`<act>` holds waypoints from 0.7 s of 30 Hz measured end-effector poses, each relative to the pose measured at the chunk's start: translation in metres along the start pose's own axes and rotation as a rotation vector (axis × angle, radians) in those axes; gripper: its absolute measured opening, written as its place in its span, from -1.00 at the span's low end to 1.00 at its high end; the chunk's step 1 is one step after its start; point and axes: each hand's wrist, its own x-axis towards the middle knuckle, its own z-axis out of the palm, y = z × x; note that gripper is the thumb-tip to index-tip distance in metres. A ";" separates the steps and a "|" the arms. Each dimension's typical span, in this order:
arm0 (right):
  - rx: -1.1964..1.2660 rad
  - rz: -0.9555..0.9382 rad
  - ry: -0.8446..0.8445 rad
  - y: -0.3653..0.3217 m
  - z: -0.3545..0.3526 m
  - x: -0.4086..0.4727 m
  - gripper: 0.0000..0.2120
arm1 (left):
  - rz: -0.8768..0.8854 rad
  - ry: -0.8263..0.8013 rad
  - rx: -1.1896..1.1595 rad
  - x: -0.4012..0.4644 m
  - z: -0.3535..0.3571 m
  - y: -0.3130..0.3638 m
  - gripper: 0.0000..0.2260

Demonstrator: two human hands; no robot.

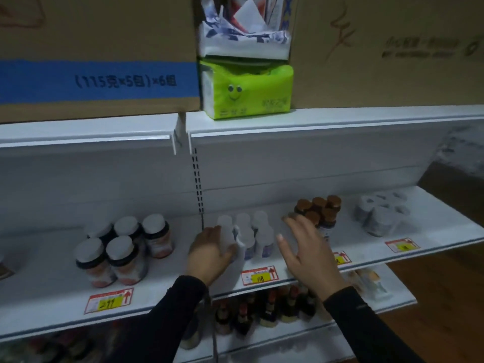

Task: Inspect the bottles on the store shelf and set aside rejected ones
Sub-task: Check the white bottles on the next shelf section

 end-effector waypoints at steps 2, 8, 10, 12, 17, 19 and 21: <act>0.033 -0.041 -0.068 0.015 0.001 0.007 -0.54 | -0.093 -0.021 -0.016 0.002 0.008 0.011 -0.49; 0.116 -0.171 -0.233 0.029 0.017 0.015 -0.58 | -0.254 0.113 -0.152 -0.009 -0.002 0.030 -0.66; 0.151 -0.199 -0.250 0.023 0.024 0.016 -0.57 | -0.290 0.189 -0.240 -0.016 -0.017 0.034 -0.73; 0.194 -0.221 -0.276 0.012 0.032 0.017 -0.53 | -0.296 0.249 -0.329 -0.024 -0.032 0.036 -0.75; 0.408 -0.173 -0.303 -0.025 0.042 0.010 -0.44 | -0.309 0.240 -0.612 -0.033 -0.052 0.026 -0.63; 0.476 -0.124 -0.339 -0.038 0.043 0.006 -0.36 | -0.315 0.241 -0.731 -0.035 -0.057 0.026 -0.57; 0.519 -0.085 -0.347 -0.048 0.045 0.005 -0.29 | -0.292 0.228 -0.825 -0.036 -0.061 0.028 -0.67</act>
